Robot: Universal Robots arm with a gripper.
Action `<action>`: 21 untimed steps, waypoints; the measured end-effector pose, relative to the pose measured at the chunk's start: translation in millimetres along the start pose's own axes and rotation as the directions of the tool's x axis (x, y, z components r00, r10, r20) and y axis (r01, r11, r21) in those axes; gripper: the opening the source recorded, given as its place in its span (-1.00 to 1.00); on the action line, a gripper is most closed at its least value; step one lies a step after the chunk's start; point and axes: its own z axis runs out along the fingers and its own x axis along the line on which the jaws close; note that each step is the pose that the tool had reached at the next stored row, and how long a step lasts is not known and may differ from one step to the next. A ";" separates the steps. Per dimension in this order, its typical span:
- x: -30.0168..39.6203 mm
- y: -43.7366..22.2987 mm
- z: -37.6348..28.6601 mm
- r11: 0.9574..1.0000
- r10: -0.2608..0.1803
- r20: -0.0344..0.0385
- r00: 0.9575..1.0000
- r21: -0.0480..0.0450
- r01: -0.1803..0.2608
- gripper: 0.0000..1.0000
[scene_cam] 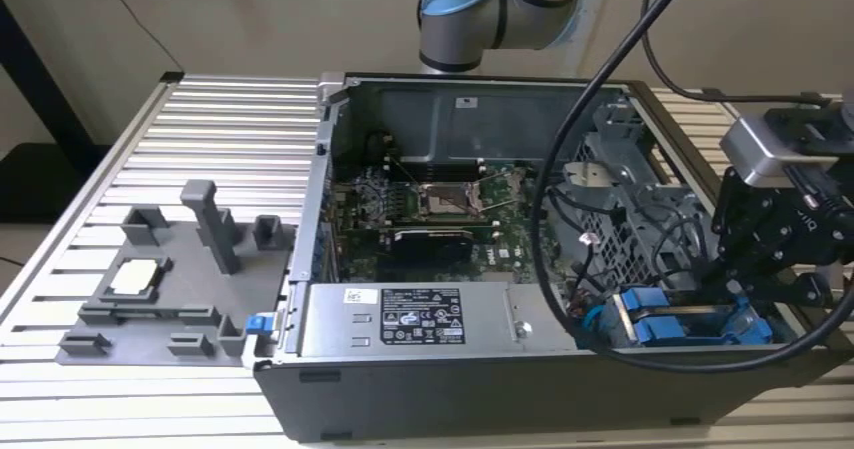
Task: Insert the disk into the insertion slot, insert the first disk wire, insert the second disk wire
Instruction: 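Insert the first disk wire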
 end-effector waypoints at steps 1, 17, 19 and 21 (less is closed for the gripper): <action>0.0 0.0 0.4 1.000 0.000 0.001 1.000 0.000 0.000 -0.62; -3.1 2.3 -42.2 1.000 0.000 0.002 1.000 0.000 0.000 -0.47; -3.7 2.8 -51.2 1.000 0.000 0.002 1.000 0.000 0.000 -0.47; -4.1 3.0 -56.4 1.000 0.000 0.002 1.000 0.000 0.000 -0.47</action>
